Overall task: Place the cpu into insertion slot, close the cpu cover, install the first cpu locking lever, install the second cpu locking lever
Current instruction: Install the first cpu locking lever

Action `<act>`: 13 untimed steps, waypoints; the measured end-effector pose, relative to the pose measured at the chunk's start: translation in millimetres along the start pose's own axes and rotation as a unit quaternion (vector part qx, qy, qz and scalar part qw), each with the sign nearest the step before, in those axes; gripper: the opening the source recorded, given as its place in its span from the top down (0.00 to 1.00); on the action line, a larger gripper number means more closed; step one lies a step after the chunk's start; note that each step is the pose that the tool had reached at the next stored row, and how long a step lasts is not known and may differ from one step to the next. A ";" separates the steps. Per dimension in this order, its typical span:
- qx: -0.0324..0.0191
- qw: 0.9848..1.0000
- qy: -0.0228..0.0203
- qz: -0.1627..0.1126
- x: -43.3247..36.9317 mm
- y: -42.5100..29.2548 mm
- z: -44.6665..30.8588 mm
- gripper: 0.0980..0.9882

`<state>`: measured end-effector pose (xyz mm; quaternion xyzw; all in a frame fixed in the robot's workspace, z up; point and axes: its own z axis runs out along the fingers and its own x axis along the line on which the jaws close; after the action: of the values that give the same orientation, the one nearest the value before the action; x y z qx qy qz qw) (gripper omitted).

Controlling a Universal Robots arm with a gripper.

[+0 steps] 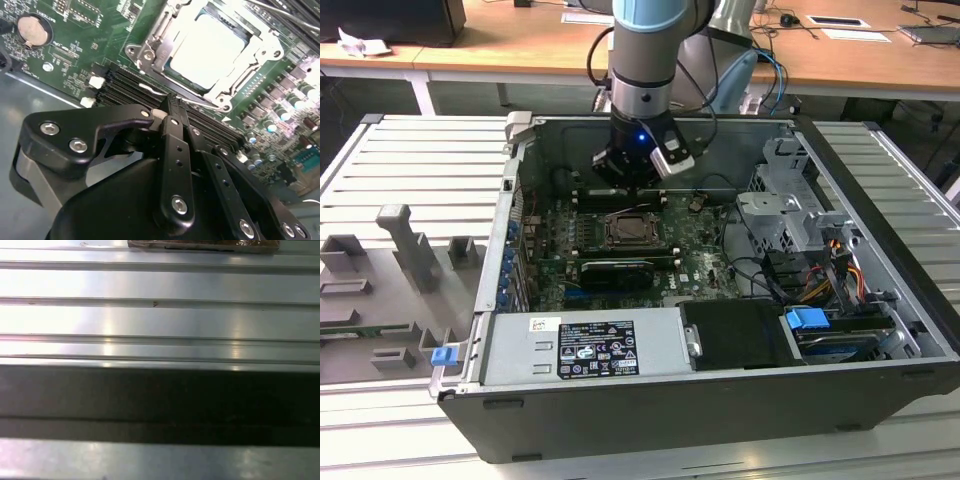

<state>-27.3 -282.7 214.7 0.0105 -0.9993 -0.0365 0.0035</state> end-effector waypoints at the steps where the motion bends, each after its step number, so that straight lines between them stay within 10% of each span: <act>1: 0.000 1.000 0.000 0.000 -1.5 0.0 0.3 0.99; 13: 0.002 1.000 0.000 0.000 -14.3 0.0 7.6 0.99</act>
<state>-13.0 -281.8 207.0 0.0105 -0.9993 -0.0347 0.0035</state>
